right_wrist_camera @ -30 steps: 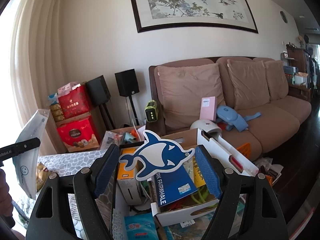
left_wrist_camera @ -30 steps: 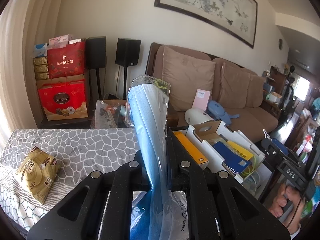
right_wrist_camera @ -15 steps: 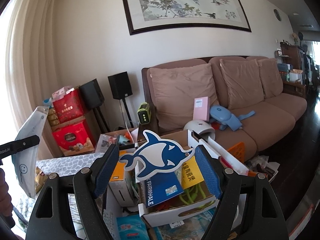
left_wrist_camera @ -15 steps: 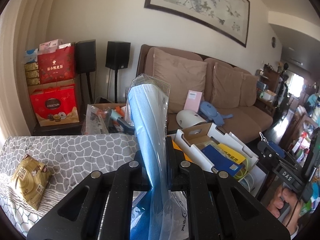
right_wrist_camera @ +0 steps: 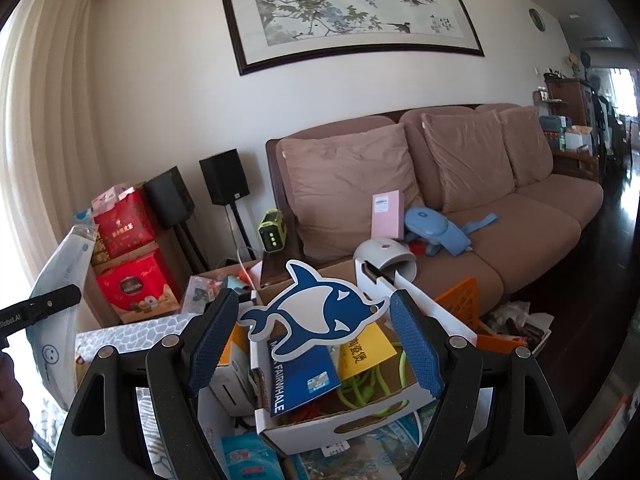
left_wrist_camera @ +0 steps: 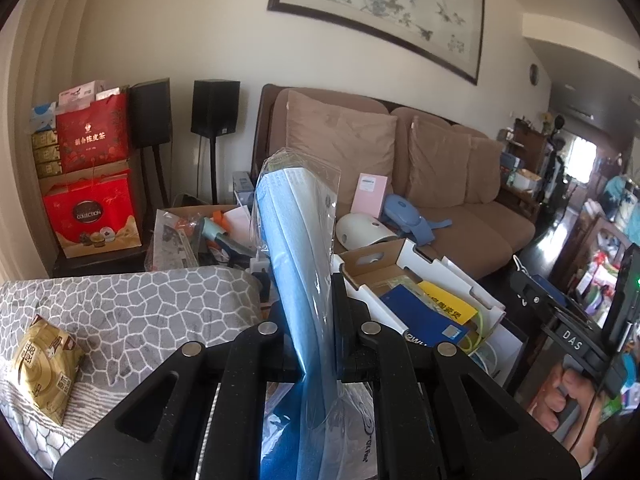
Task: Organize objects
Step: 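Hold the mask packet and whale sticker above the box with both tools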
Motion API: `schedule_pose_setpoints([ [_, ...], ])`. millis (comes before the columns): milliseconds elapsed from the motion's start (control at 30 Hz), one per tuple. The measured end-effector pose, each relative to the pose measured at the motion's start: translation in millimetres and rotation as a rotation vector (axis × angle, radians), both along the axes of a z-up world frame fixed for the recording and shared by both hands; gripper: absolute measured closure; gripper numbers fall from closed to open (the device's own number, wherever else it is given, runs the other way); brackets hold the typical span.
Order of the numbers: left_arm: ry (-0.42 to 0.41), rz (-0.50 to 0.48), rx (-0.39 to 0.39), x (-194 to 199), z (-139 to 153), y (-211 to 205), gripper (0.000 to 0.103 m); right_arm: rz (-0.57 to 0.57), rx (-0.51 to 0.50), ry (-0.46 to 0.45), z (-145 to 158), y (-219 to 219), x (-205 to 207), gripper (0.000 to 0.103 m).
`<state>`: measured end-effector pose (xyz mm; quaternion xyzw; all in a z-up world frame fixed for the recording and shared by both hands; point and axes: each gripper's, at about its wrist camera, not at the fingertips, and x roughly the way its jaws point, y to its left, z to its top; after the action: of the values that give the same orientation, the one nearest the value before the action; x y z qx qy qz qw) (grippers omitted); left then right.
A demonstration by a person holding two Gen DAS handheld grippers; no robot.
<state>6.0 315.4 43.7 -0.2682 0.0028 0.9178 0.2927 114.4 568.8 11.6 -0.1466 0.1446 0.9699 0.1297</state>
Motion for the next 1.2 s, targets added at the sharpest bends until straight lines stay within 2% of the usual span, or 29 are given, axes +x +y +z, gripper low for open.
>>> schedule_pose_setpoints([
  [500,-0.003,-0.045,0.003,-1.1,1.8,21.9,0.094,-0.032,-0.005,-0.015,-3.5,10.3,5.1,0.023],
  [800,-0.032,-0.078,0.01,-6.7,2.9,35.0,0.094,-0.068,-0.038,-0.029,-5.9,25.5,8.7,0.023],
  [1000,-0.151,-0.202,0.111,-20.5,2.5,41.2,0.094,-0.086,-0.062,-0.05,-11.5,32.9,8.0,0.023],
  [1200,-0.158,-0.265,0.129,-21.7,4.1,57.3,0.094,-0.073,-0.056,-0.077,-14.9,28.7,2.1,0.023],
])
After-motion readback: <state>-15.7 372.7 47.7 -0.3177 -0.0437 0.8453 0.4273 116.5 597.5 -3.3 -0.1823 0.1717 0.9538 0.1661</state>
